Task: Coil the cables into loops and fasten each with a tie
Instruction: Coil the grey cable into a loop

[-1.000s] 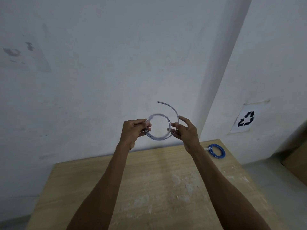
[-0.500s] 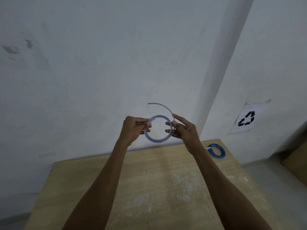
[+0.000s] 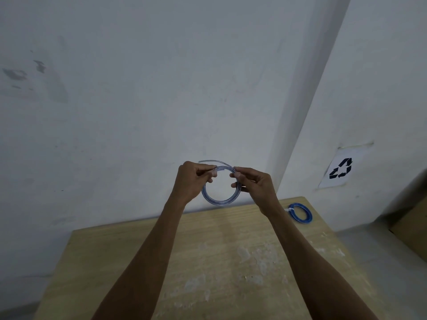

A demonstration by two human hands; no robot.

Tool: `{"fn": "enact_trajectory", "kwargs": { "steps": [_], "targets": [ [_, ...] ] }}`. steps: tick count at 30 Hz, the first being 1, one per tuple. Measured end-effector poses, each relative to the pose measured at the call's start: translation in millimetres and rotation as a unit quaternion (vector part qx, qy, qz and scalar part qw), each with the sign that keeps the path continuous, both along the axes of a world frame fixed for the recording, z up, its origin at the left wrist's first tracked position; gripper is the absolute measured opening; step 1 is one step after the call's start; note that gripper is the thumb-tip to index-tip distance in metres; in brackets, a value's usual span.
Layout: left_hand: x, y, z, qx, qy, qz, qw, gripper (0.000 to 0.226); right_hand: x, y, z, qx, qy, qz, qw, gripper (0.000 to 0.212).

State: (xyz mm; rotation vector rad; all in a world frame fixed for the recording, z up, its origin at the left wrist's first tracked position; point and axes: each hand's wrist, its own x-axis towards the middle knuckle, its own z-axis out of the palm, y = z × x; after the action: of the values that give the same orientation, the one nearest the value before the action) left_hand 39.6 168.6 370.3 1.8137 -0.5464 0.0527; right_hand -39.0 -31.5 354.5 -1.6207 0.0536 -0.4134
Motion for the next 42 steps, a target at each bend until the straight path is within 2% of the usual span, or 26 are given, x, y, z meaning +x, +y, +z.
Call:
{"fn": "enact_trajectory", "kwargs": {
  "steps": [10,15,17,19,22,28,33,39,42],
  "targets": [
    [-11.7,-13.6,2.0,-0.068,0.044,-0.034,0.996,0.019,-0.9,0.2,4.0,0.025,-0.022,0.008,0.999,0.024],
    [-24.0,-20.5,4.1,-0.215,0.144,0.002,0.966,0.047,-2.5,-4.6,8.8,0.039,-0.022,0.019,0.999,0.025],
    [-26.2,-22.8,2.2,-0.235,0.156,0.013,0.959,0.035,-4.3,-6.2,10.3,0.036,-0.014,0.022,0.999,0.022],
    [-27.7,-25.0,-0.5,-0.225,0.146,0.01,0.963,0.016,-5.9,-7.1,11.3,0.028,-0.005,0.027,0.999,0.02],
    [-28.8,-26.4,-3.6,-0.201,0.116,0.007,0.973,0.009,-7.6,-6.1,14.9,0.013,-0.005,0.03,0.999,0.019],
    [-28.3,-29.6,-1.2,-0.216,0.119,0.008,0.969,0.024,-7.1,-7.0,19.0,0.024,-0.016,0.036,0.999,0.023],
    [-27.5,-26.4,-3.0,-0.206,0.114,-0.029,0.972,0.036,-7.4,-13.8,18.0,0.053,-0.011,0.031,0.998,0.021],
    [-27.2,-30.7,-2.0,-0.137,0.03,0.0,0.99,0.032,-7.6,-13.3,19.8,0.044,-0.028,0.043,0.998,0.02],
    [-26.9,-31.8,0.1,-0.16,0.03,0.0,0.987,0.034,-8.1,-14.7,23.2,0.04,-0.024,0.057,0.997,0.024]
  ]
}}
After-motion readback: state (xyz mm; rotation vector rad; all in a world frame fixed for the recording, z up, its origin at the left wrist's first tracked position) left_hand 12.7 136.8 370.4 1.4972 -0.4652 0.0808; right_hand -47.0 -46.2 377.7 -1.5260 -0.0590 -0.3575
